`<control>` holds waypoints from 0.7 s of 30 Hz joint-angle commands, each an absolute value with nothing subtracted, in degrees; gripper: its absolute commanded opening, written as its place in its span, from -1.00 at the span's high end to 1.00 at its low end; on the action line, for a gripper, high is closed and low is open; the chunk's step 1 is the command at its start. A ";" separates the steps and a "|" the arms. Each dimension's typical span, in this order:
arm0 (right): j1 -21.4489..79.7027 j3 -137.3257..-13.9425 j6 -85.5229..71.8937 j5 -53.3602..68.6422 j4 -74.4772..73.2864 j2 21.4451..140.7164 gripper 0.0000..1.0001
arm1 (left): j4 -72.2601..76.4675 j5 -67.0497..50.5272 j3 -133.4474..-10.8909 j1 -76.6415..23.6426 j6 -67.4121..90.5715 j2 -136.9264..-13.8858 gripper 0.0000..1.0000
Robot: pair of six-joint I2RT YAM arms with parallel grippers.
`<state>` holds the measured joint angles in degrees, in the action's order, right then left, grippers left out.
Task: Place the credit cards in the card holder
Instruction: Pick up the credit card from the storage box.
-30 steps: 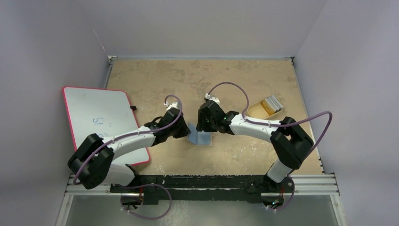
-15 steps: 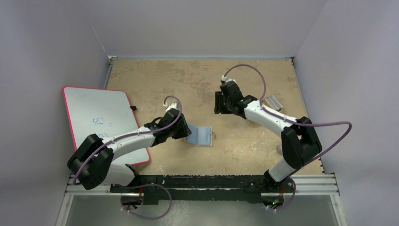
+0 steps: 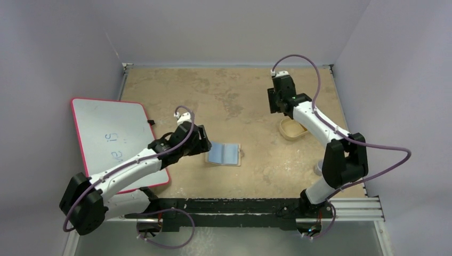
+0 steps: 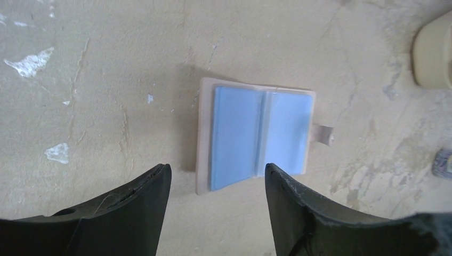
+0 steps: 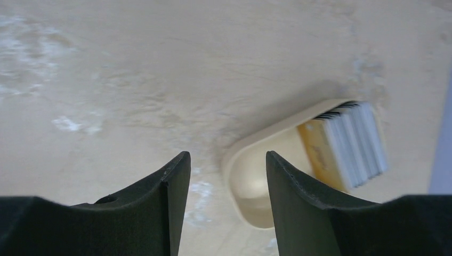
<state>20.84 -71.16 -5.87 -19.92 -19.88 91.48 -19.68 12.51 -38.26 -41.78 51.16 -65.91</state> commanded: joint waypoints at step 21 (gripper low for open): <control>8.37 -58.47 24.65 -33.79 -6.19 91.07 -0.17 | -33.96 15.97 -50.67 -41.95 35.63 -52.48 -0.36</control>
